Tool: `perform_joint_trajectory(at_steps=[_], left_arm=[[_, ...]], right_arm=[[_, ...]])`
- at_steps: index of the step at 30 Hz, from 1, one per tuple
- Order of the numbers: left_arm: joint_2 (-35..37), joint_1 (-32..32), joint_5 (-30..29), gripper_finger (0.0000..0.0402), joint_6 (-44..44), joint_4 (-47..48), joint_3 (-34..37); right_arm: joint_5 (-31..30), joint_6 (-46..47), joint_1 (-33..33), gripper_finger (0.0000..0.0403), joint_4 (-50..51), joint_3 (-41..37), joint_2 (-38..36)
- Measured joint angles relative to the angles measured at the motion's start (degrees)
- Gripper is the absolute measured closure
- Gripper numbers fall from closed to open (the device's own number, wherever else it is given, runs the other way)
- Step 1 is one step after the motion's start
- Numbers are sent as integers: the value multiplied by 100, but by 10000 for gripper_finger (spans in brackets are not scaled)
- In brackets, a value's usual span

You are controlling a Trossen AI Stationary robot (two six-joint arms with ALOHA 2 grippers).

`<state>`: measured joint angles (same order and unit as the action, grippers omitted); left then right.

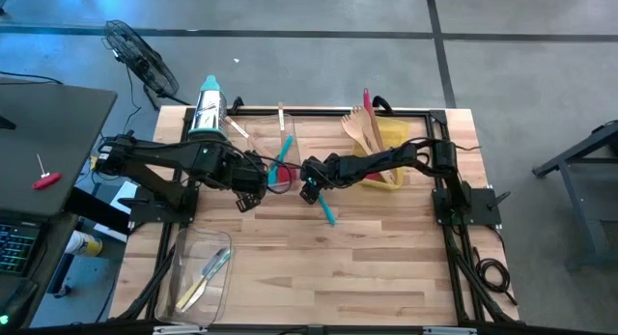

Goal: Pick & Place Kitchen Items
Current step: Put the blue spatula into the top transparent bin

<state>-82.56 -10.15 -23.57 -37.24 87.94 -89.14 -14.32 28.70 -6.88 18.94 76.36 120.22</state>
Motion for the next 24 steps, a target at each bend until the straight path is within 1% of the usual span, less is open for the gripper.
perform_joint_trajectory(at_steps=[3, 5, 9, 14, 24], left_arm=[[0, 0, 0, 400, 3, -2, 0], [0, 0, 0, 400, -3, 1, 0], [0, 0, 0, 400, -6, 2, 0], [0, 0, 0, 400, -31, 0, 0], [0, 0, 0, 400, -36, 0, 0]], right_arm=[[4, -13, -66, 81, 82, 1, 1], [-7, -6, -97, 90, 182, 12, 50], [98, 0, -154, 117, 332, 22, 159], [73, 18, -148, 152, 401, 31, 240], [23, 150, -152, 208, 435, 26, 243]])
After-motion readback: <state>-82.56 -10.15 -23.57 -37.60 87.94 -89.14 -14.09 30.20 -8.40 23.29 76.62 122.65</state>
